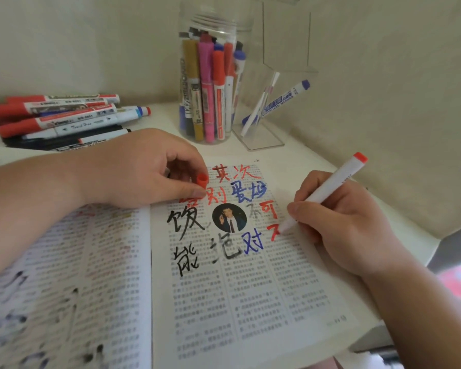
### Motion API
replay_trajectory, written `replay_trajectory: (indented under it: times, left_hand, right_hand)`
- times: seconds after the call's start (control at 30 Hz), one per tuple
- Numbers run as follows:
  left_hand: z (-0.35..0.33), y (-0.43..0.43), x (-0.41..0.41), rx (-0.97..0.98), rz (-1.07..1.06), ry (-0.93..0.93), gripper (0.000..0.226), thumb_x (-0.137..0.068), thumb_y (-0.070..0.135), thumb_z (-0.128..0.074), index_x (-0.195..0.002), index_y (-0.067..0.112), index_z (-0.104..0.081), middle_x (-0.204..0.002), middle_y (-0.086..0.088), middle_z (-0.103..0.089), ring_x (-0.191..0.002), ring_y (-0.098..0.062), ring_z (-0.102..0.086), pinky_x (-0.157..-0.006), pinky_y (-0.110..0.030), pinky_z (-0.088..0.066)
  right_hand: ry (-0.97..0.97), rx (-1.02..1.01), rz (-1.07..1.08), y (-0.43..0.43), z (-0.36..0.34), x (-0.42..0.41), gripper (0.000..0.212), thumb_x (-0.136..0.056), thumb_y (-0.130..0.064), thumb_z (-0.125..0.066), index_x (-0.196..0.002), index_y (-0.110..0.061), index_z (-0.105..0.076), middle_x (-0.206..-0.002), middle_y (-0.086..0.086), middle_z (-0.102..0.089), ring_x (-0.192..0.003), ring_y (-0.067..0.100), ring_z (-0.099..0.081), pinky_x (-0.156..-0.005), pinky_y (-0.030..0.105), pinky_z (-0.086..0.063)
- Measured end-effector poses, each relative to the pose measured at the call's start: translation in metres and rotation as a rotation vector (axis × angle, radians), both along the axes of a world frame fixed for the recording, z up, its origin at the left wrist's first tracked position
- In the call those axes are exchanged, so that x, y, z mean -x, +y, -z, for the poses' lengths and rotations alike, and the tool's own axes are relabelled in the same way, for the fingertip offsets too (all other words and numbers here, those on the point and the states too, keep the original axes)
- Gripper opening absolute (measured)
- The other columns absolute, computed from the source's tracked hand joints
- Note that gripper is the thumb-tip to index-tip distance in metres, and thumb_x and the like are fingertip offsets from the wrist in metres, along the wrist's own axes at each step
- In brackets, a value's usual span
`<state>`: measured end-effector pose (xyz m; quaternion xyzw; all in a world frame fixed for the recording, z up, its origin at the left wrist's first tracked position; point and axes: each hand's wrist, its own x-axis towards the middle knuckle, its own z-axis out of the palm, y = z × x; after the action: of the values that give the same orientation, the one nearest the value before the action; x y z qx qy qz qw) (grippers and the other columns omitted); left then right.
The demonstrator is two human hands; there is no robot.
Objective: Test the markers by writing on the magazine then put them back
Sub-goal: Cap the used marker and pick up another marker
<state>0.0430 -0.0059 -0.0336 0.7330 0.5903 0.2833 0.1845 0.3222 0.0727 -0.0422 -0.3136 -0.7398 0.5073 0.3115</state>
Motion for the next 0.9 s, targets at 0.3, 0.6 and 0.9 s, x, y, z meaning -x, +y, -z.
replay_trajectory:
  times: [0.3, 0.6, 0.9]
  left_hand:
    - [-0.001, 0.000, -0.002, 0.027, -0.003, -0.024, 0.020, -0.069, 0.054, -0.075, -0.084, 0.042, -0.073, -0.080, 0.020, -0.072, -0.078, -0.008, -0.068, -0.081, -0.037, -0.056]
    - [0.000, 0.000, -0.001, 0.041, -0.022, -0.046, 0.022, -0.068, 0.055, -0.075, -0.083, 0.039, -0.073, -0.082, 0.015, -0.073, -0.078, -0.011, -0.069, -0.080, -0.039, -0.057]
    - [-0.002, 0.000, 0.002, 0.012, -0.062, 0.072, 0.013, -0.079, 0.043, -0.082, -0.087, 0.037, -0.073, -0.089, 0.015, -0.064, -0.085, -0.004, -0.061, -0.075, -0.016, -0.046]
  right_hand:
    - [0.053, 0.062, 0.036, 0.003, 0.002, 0.001, 0.020, -0.074, -0.014, -0.066, -0.067, -0.003, -0.051, -0.047, 0.002, -0.043, -0.043, 0.012, -0.034, -0.043, 0.017, -0.029]
    - [-0.029, -0.027, 0.065, 0.010, 0.007, 0.001, 0.020, -0.069, -0.013, -0.063, -0.067, -0.003, -0.046, -0.053, 0.004, -0.041, -0.046, 0.011, -0.037, -0.046, 0.020, -0.031]
    - [0.019, -0.135, -0.287, 0.025, -0.066, 0.074, 0.008, -0.071, -0.010, -0.073, -0.069, -0.018, -0.073, -0.053, 0.003, -0.052, -0.043, 0.013, -0.039, -0.042, 0.021, -0.030]
